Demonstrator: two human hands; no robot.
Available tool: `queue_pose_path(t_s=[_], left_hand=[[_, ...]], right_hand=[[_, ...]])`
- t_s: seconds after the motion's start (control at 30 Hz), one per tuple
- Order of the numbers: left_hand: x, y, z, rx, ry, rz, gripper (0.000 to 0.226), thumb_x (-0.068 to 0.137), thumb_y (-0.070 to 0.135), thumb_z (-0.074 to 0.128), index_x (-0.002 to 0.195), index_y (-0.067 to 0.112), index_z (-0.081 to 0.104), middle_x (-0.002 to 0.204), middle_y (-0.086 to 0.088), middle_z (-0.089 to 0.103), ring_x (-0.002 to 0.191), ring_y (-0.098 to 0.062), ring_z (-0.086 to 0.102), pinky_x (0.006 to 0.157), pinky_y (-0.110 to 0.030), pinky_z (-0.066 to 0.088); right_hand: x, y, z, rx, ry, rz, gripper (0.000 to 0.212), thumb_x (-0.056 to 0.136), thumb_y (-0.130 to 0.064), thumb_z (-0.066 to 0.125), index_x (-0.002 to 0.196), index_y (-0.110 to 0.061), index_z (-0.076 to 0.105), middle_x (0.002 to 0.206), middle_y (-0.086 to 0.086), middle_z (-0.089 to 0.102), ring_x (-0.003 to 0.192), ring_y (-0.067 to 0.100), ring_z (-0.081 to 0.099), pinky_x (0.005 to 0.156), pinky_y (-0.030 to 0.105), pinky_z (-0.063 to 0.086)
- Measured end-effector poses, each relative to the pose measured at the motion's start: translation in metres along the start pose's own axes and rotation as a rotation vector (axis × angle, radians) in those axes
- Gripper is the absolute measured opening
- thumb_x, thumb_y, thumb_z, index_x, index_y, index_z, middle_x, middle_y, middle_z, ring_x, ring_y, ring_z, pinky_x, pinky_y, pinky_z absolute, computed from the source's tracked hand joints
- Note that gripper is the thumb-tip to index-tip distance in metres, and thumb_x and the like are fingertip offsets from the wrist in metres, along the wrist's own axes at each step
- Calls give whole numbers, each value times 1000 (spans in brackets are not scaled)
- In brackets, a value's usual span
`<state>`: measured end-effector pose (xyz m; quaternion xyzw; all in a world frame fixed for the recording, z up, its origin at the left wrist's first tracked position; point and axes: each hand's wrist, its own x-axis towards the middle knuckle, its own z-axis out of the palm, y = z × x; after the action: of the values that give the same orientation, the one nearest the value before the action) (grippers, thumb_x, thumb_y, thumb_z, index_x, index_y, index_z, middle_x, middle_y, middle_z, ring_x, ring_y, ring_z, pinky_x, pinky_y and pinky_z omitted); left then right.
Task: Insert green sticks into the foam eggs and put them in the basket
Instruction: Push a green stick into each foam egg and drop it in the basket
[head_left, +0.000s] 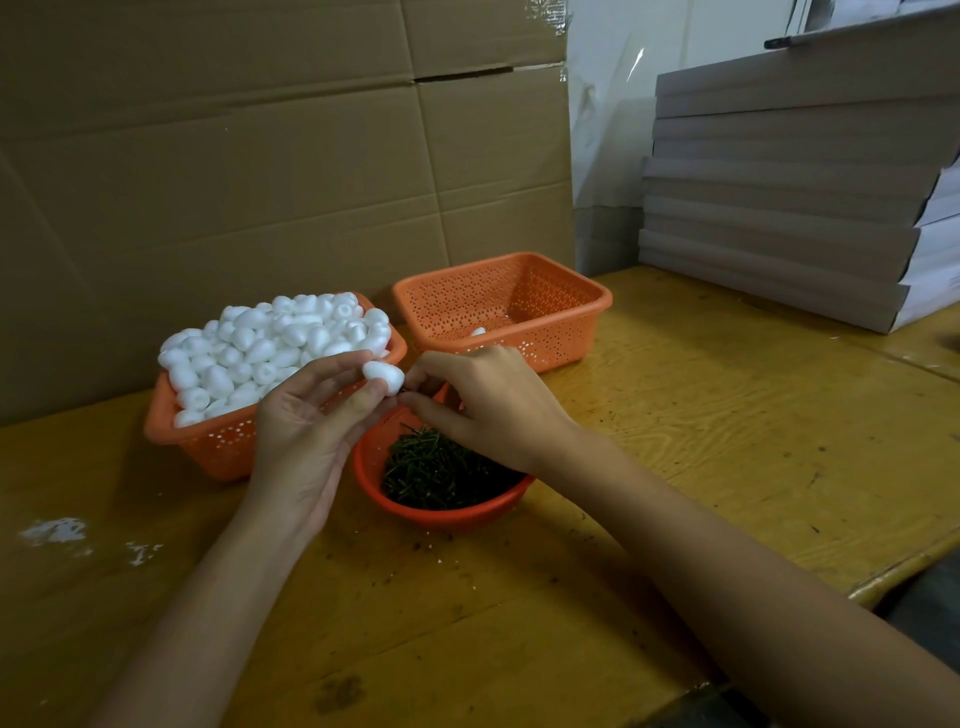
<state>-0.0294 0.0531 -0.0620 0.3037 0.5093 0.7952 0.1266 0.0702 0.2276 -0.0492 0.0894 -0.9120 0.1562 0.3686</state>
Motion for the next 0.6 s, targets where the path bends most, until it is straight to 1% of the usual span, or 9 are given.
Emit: queue_pose_path(t_s=[0.1,0.2,0.3,0.47,0.6], left_hand=[[1,1,0,-3,-6,3,30,71,19,89,100,22,84,121,-15,78,120,-31,73,88,-33,64],[1,1,0,-10,-12,9,29,72,18,88,101,22,84,120,-16,78,121,-32,73,89,-35,64],[0,1,0,-11,-20,20,28,74,16,87,102,21,84,120,-16,78,121,-32,73,90,-35,64],[-1,1,2,-10,-6,36,28,74,17,87,101,21,84,119,-16,78,120,-32,73,89,-34,64],[-2,0,4,20,31,52,29,70,20,88,98,22,84,116,-13,79,118,-30,74,88,-32,64]], right_hand=[[0,1,2,77,20,45,13,98,-26,72,104,-15,76,92,-4,78,83,15,74,71,41,57],[1,2,2,171,65,112,10,93,-22,78,100,-14,78,90,-7,79,84,6,74,76,35,59],[1,0,3,208,84,145,9,91,-22,81,97,-16,79,86,-9,78,82,2,73,76,31,59],[1,-1,3,223,82,180,8,91,-25,80,95,-19,79,82,-11,77,78,1,72,75,30,58],[1,-5,2,228,42,174,9,91,-27,80,93,-18,78,80,-10,76,76,3,71,72,33,57]])
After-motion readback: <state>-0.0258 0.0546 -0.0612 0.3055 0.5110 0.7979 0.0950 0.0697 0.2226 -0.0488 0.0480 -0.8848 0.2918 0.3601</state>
